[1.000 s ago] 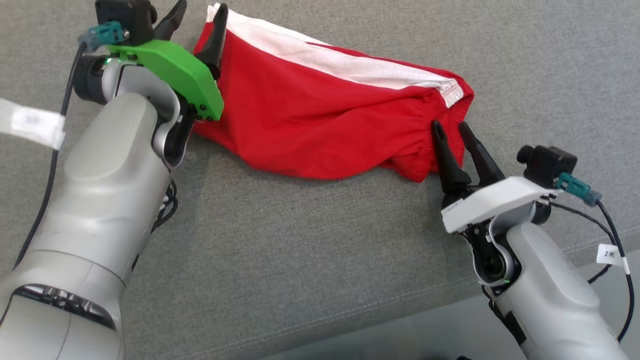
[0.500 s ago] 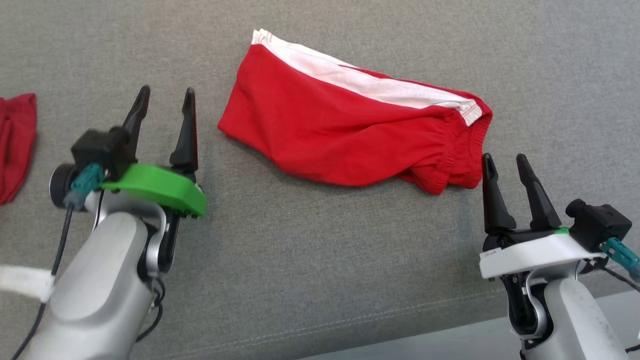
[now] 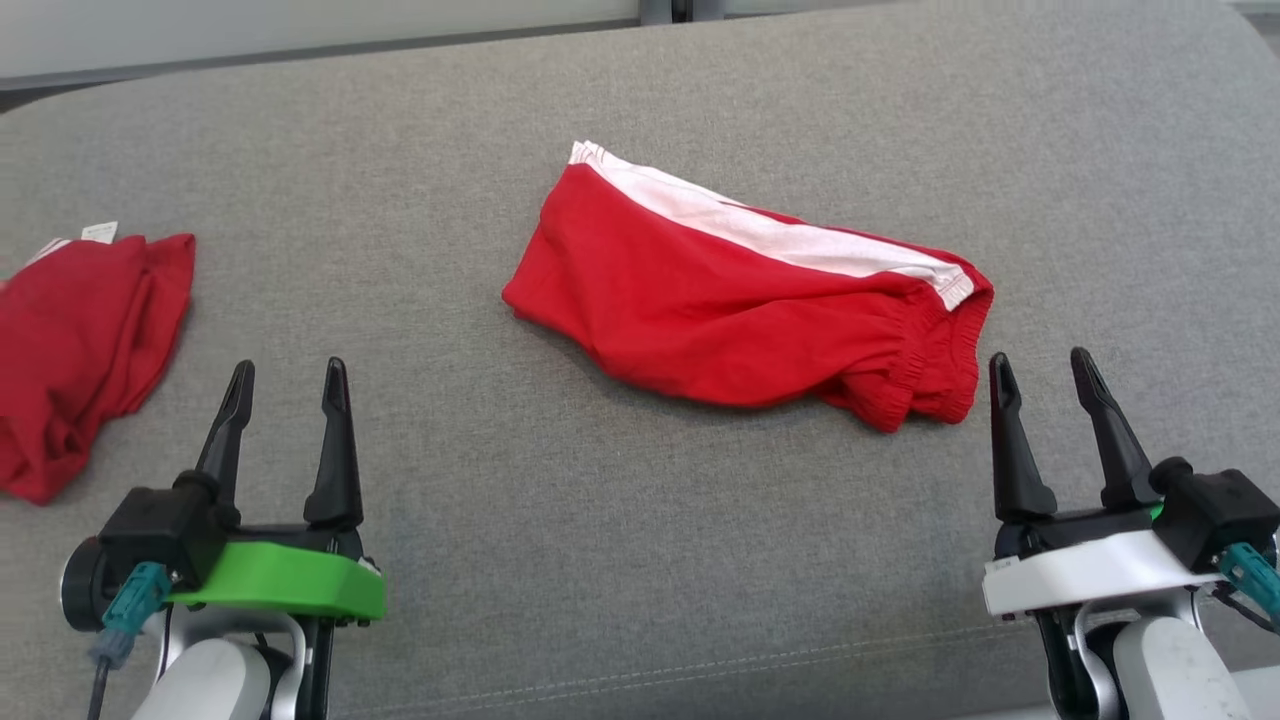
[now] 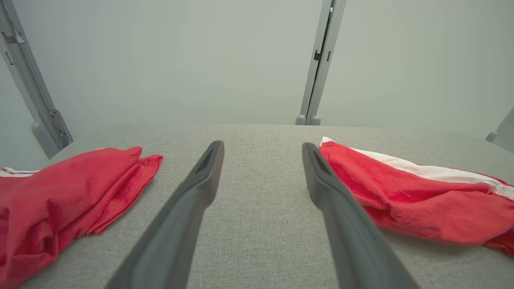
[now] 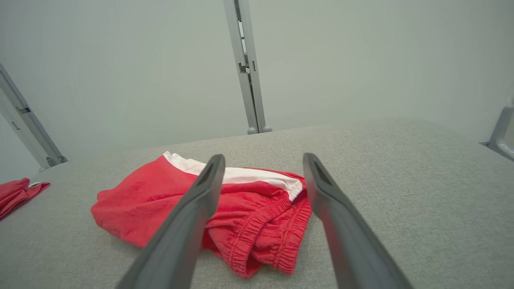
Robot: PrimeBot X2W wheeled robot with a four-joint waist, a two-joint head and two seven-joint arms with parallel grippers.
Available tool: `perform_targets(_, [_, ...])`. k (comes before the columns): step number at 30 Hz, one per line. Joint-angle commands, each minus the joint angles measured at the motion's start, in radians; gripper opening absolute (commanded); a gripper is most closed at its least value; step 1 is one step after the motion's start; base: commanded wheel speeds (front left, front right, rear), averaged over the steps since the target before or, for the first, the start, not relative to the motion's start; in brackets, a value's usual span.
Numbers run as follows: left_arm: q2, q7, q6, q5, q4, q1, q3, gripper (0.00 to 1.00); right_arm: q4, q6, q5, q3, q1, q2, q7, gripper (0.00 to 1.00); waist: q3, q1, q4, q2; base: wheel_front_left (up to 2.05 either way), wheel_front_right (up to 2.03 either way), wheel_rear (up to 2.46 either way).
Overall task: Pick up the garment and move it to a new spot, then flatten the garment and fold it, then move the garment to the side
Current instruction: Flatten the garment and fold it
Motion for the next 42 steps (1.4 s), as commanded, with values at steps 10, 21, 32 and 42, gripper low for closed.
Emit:
perform_targets(10, [0.023,-0.003,-0.037,0.036,-0.017,0.107,0.024,1.0,-0.041,0.0,-0.07,-0.016,0.123,0.014,0.004,1.0,-0.125,0.0,0.035,-0.0001,0.0,0.0,0.0])
perform_targets(21, [0.024,0.02,-0.055,0.015,0.018,0.119,0.015,1.0,-0.056,0.0,-0.062,-0.001,0.164,0.021,0.028,1.0,-0.156,0.0,0.026,-0.0001,0.0,0.0,0.0])
perform_targets(32, [0.005,0.081,-0.081,0.007,0.037,0.033,-0.022,1.0,-0.064,0.0,-0.054,0.004,0.145,0.024,0.039,1.0,-0.117,0.0,0.038,-0.0001,0.0,0.0,0.0])
perform_targets(42, [-0.089,0.253,-0.235,-0.05,0.225,-0.236,-0.123,1.0,-0.057,0.0,-0.053,0.054,0.081,0.024,0.038,1.0,-0.005,0.0,-0.024,-0.0001,0.0,0.0,0.0])
